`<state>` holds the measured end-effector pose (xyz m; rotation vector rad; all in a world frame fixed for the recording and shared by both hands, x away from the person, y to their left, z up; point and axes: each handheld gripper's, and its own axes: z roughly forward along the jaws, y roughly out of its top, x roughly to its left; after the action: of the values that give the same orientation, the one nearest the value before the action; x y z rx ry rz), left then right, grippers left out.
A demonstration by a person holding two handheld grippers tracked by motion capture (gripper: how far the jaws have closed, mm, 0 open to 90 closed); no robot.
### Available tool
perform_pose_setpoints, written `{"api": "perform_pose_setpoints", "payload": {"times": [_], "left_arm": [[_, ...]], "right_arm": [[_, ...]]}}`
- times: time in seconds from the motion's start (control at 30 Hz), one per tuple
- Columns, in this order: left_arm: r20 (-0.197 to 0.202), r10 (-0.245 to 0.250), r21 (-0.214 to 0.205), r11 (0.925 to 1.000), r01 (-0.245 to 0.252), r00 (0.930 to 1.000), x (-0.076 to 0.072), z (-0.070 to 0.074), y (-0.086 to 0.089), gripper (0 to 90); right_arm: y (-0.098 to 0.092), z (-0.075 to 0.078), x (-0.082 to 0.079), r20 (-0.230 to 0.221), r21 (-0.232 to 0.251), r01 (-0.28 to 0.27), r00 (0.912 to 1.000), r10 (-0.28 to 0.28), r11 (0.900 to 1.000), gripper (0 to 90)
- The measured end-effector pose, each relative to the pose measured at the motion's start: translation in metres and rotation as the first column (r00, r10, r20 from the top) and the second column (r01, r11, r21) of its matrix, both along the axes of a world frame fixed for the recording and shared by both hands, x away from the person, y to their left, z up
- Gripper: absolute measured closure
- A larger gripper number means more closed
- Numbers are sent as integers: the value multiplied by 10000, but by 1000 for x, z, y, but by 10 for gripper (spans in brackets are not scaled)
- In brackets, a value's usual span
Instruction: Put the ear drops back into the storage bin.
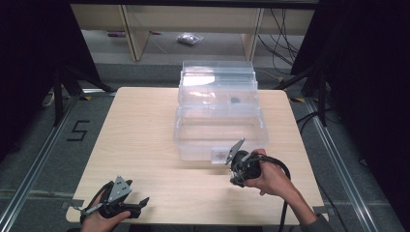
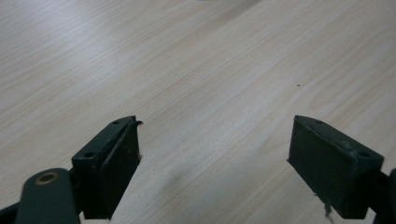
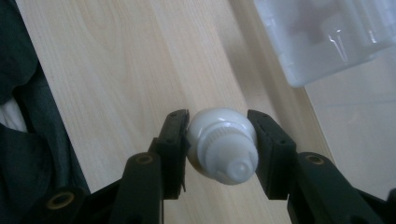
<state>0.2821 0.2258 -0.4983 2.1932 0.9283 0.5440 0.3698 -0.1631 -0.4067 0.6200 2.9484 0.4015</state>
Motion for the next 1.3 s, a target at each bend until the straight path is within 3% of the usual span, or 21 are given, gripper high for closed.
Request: {"api": "perform_pose_setpoints", "payload": {"times": [0.07,0.23,0.43,0.53,0.57,0.73,0.8,0.83,0.9,1.23,1.3], "left_arm": [[21,-5,-14,10000,5,10000,0,0,0,159],[-12,-10,14,10000,10,10000,0,0,0,159],[-12,2,-27,10000,-2,10000,0,0,0,159],[-16,10,-26,10000,-10,10000,0,0,0,159],[-15,3,-22,10000,-3,10000,0,0,0,159],[-19,4,-16,10000,-4,10000,0,0,0,159],[-16,7,-21,10000,-7,10000,0,0,-1,159],[-16,7,-21,10000,-7,10000,0,0,-1,159],[-20,-1,-20,10000,1,10000,0,0,0,159],[-15,-1,-20,10000,1,10000,0,0,0,159],[-19,-3,-25,10000,3,10000,0,0,0,159]], "right_arm": [[-2,4,3,170,21,-321,9993,321,9995,601],[-6,18,5,-70,-318,152,9999,-154,9994,601],[-11,32,12,-5,-155,13,10000,-13,9999,601],[-13,45,18,-240,-367,287,9993,-296,9989,601],[-14,46,20,-115,-332,31,9999,-35,9994,601],[-15,59,26,-248,-362,445,9987,-454,9984,601],[-16,64,31,-258,-395,244,9993,-254,9989,601],[-16,67,31,-285,-454,514,9982,-528,9976,601],[-17,70,35,-249,-448,282,9993,-294,9986,601],[-27,86,58,-244,-341,858,9959,-866,9957,601],[-32,86,66,22,-257,1112,9938,-1112,9935,601]]}}
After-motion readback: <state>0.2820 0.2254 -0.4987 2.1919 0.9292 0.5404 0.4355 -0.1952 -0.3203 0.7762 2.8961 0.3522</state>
